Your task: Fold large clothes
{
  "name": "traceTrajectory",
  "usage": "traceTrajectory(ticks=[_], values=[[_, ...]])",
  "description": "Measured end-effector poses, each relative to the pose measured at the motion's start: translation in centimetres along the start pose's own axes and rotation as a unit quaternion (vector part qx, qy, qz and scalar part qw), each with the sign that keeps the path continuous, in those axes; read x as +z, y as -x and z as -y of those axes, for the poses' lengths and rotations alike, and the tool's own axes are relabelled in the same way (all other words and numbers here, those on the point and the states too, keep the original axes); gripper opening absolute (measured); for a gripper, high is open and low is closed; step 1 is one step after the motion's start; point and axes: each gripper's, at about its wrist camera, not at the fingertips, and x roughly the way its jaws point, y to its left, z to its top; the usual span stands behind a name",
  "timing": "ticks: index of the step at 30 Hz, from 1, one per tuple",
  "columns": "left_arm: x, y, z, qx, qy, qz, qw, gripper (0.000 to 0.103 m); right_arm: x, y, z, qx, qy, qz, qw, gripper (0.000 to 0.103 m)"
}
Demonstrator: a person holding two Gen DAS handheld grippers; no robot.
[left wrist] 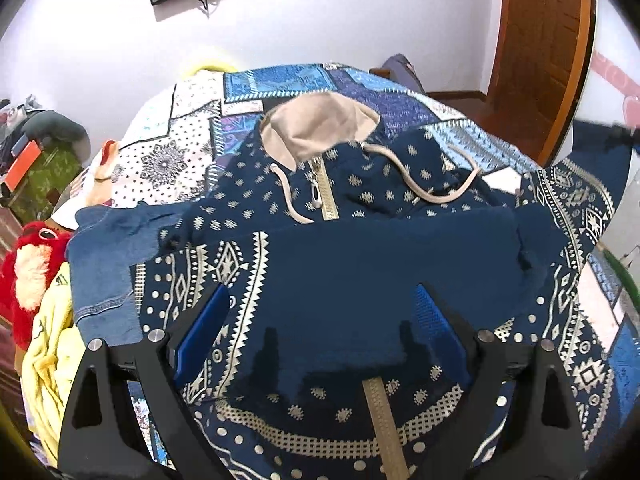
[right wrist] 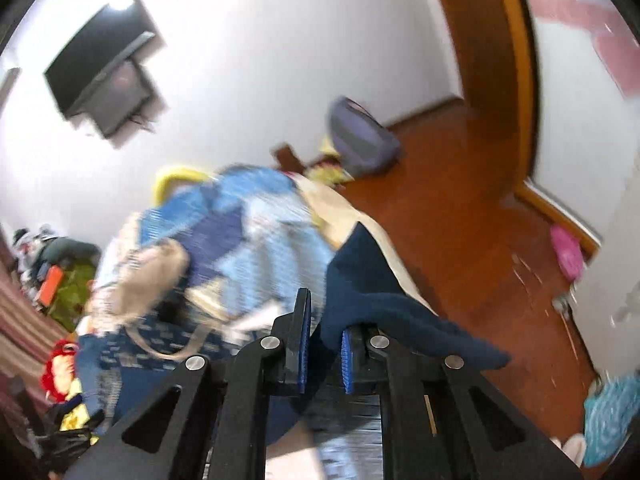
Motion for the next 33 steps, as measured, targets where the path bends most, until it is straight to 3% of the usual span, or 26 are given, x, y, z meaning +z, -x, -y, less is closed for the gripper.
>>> traceTrajectory(ticks=[4,9,14,18,21,26,33], values=[[-0.1,1.9,-0.6,0.0,0.002,0.018,0.9998,0.094,1.5,3.1,-6.1,0.041,0.044,0.028,0.998,0.01],[-0.7,4.2,-2.1,0.004,0.005,0.038,0.9993,0.094,0.5,3.2,-13.7,0.079,0.089,0.017,0.993,0.01],[-2.2,6.1,-4.5,0.01,0.018,0.047,0.9987,0.094,-3.8,-0.8,-20.2,0.099,0.112,-0.042,0.988,0.01],[-3.8,7.0,-6.7,0.02,0.033,0.044,0.9983,0.094,-9.2,-6.0,-23.5,0.098,0.113,-0.124,0.981,0.01],[-5.1,7.3,-8.7,0.026,0.051,0.037,0.9977,0.094,-12.8,-8.8,-24.9,0.088,0.123,-0.174,0.973,0.01],[-6.8,7.2,-10.7,0.034,0.07,0.025,0.9967,0.094,-17.3,-11.8,-25.5,0.03,0.141,-0.218,0.965,0.011],[-8.2,7.0,-10.8,0.034,0.073,0.015,0.9966,0.094,-19.1,-11.5,-24.0,0.017,0.103,-0.251,0.963,0.011]])
